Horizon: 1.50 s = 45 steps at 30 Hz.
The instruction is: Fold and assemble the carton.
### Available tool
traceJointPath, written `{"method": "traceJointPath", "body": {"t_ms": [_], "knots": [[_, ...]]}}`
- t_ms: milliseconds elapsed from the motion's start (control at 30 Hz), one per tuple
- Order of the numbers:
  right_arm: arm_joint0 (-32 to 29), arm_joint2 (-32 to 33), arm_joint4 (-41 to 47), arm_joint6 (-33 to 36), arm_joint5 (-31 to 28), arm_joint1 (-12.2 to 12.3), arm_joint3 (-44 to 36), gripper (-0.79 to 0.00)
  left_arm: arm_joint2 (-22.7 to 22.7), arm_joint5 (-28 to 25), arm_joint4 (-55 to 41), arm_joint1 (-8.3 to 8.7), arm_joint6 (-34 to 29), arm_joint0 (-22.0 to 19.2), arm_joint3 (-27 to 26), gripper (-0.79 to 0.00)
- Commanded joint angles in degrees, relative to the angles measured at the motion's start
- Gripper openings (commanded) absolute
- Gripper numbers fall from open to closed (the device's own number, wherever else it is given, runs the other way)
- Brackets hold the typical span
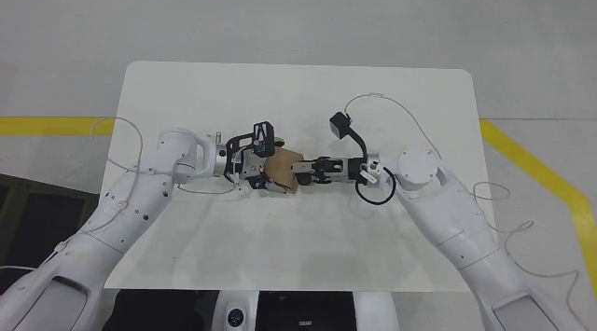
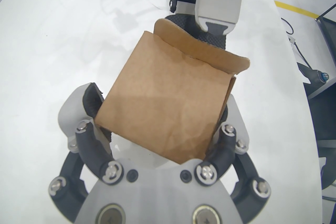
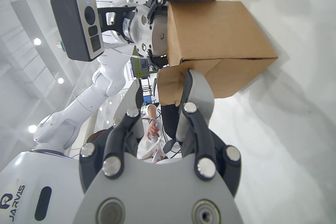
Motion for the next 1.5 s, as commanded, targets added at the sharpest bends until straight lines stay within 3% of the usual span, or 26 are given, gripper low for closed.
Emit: {"method": "traceJointPath", "body": {"t_ms": [0,333,567,967,1467], "knots": [[-0.3,0.4,0.4,0.2,-0.3,0.1,-0.1,-0.588,0.0,0.0,0.1,0.0,0.0,0.0,0.1,0.0],[-2.1,1.1,0.7,0.7,0.4,0.4,0.4,-0.68,0.0,0.0,0.1,-0.03,-0.2,0.1,0.1,0.0],[-2.1,0.9,0.2,0.4,1.5,0.4,0.5,-0.628,0.0,0.0,0.2,-0.05,-0.2,0.1,0.0,0.0],[-3.6,2.1,-1.1,0.3,3.2,1.0,-1.8,-0.61,0.1,0.0,0.3,-0.06,-0.3,0.1,0.0,0.0],[-4.1,2.6,-3.2,0.3,6.1,1.5,-2.7,-0.659,0.1,0.0,0.4,-0.09,-0.2,0.2,0.1,0.0]]}}
